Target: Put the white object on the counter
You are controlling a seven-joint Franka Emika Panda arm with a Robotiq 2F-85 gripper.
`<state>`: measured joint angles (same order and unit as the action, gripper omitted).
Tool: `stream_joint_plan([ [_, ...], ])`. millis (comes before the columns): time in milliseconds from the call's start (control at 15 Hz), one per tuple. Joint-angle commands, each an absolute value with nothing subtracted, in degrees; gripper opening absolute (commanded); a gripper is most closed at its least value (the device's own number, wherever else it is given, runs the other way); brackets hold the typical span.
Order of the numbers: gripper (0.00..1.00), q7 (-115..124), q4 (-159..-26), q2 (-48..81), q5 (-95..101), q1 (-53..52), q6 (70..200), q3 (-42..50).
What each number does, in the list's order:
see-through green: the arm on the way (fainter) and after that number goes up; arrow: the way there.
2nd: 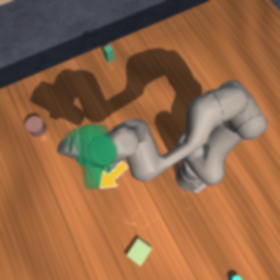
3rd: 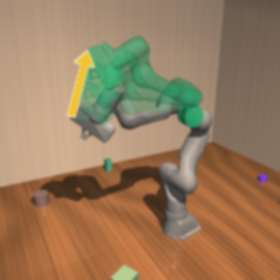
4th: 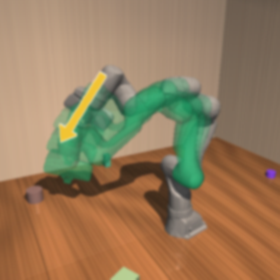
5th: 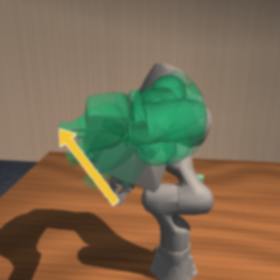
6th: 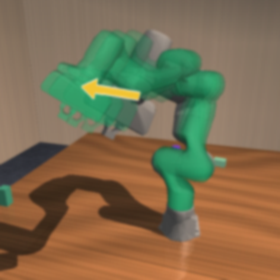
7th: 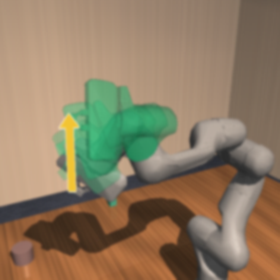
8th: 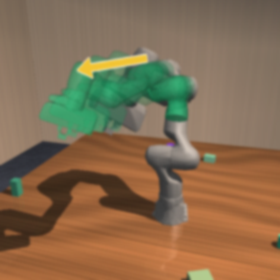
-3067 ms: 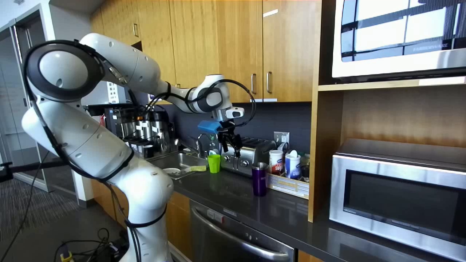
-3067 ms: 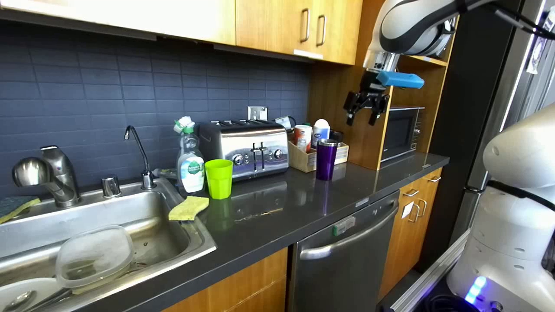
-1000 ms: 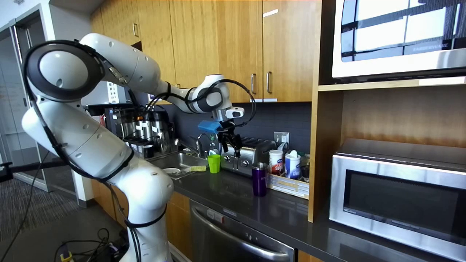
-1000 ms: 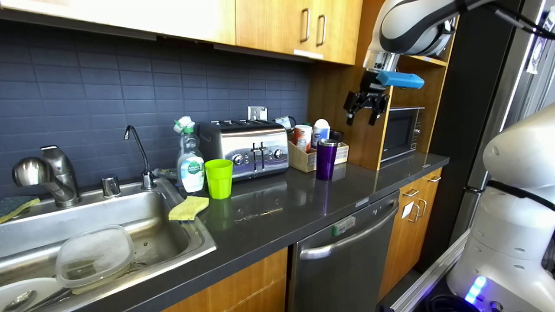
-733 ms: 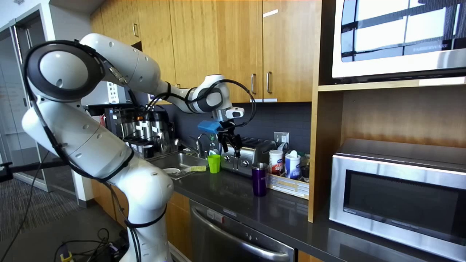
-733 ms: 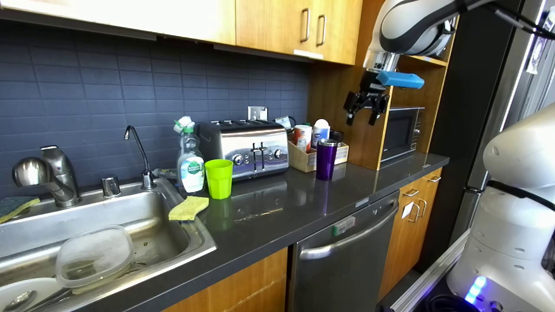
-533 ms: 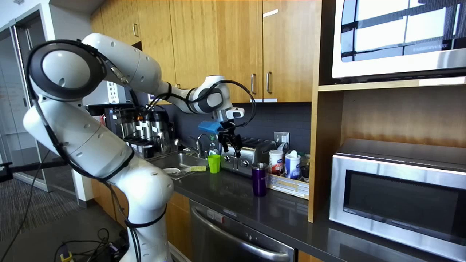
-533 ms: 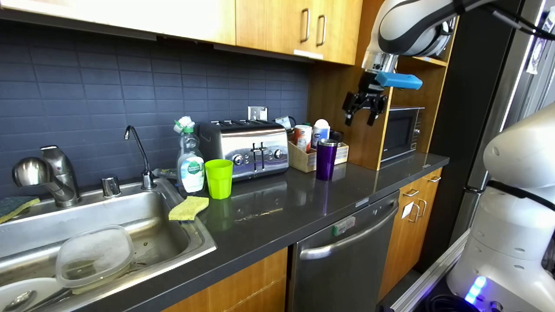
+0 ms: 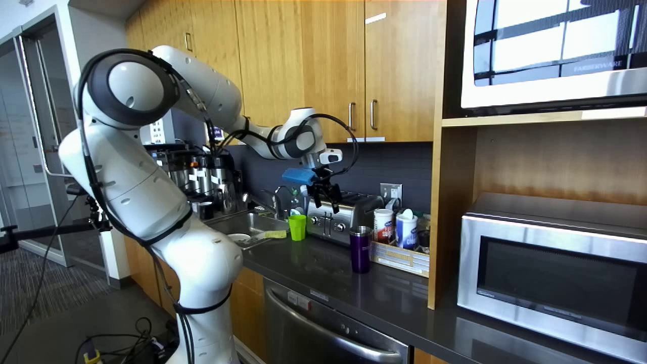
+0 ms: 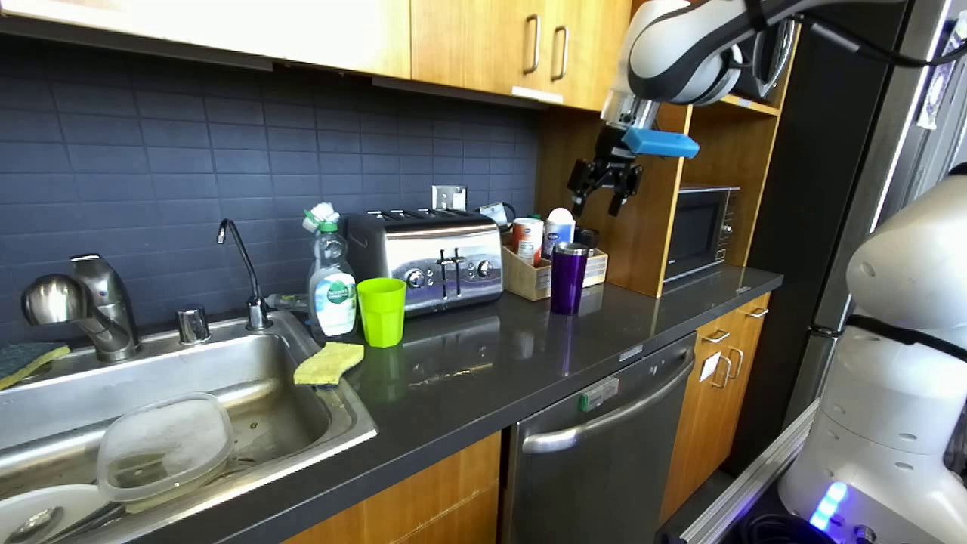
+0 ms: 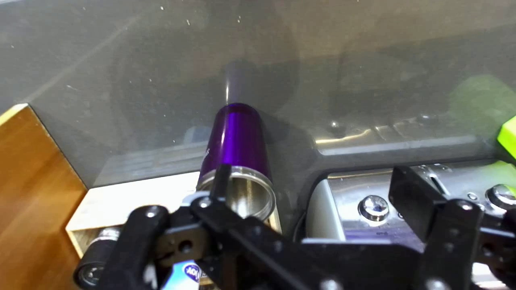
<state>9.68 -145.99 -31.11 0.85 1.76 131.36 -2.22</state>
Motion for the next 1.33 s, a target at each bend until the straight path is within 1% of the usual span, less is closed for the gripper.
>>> stream_joint_plan([
  [0, 1.00, 8.30, -141.34, -24.38, 1.20, 1.06, 136.87, -2.91],
  [267, 1.00, 9.24, -139.27, -18.65, 1.97, 1.14, 145.70, -3.85],
  [733, 1.00, 10.82, -135.30, -8.93, 5.51, 2.58, 156.77, -4.02],
  [867, 1.00, 11.47, -133.05, -6.38, 8.65, 3.60, 158.23, -3.68],
  [1067, 1.00, 12.75, -129.23, -3.76, 13.14, 5.04, 157.03, -2.39],
  [1267, 1.00, 10.57, -126.15, -1.41, 11.94, 4.95, 156.01, -0.53],
])
